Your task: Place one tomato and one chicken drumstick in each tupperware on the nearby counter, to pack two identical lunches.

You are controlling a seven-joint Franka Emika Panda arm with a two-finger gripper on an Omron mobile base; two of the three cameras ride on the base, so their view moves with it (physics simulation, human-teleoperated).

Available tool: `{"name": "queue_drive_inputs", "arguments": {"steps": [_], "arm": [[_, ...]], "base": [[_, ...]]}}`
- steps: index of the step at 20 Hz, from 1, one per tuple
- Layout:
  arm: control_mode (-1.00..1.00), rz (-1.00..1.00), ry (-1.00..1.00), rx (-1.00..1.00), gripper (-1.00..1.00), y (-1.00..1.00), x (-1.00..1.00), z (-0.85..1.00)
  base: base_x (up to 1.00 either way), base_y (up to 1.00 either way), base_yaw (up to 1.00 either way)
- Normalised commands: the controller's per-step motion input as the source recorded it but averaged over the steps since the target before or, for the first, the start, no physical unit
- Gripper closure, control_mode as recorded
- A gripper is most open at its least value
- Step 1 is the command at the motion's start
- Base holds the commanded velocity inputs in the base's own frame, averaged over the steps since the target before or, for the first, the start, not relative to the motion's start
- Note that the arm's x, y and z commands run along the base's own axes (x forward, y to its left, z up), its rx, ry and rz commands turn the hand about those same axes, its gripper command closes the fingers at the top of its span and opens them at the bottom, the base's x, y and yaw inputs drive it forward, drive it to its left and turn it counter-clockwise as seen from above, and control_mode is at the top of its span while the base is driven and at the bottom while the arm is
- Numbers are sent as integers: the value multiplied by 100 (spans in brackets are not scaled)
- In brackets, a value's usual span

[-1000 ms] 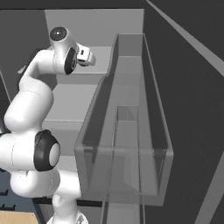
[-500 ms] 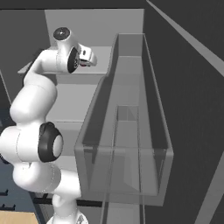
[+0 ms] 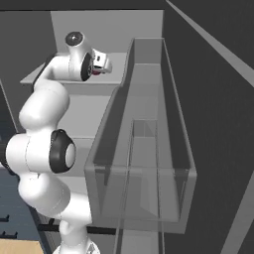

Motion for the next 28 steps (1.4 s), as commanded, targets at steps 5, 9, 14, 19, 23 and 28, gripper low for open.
{"name": "queue_drive_inputs", "arguments": {"steps": [5, 9, 14, 19, 23, 28], "arm": [[-100, -3, 0, 0, 100, 0, 17, -14], [-100, -6, 6, 0, 100, 0, 0, -42], [-100, -7, 13, 0, 100, 0, -10, -58], [-100, -7, -4, 0, 100, -9, -94, -24], [-100, -2, -27, 0, 100, -8, -100, -7], [-100, 0, -21, 0, 100, -10, -100, -1]], "base": [[0, 0, 0], [0, 0, 0], [0, 0, 0], [0, 0, 0], [0, 0, 0], [0, 0, 0]]}}
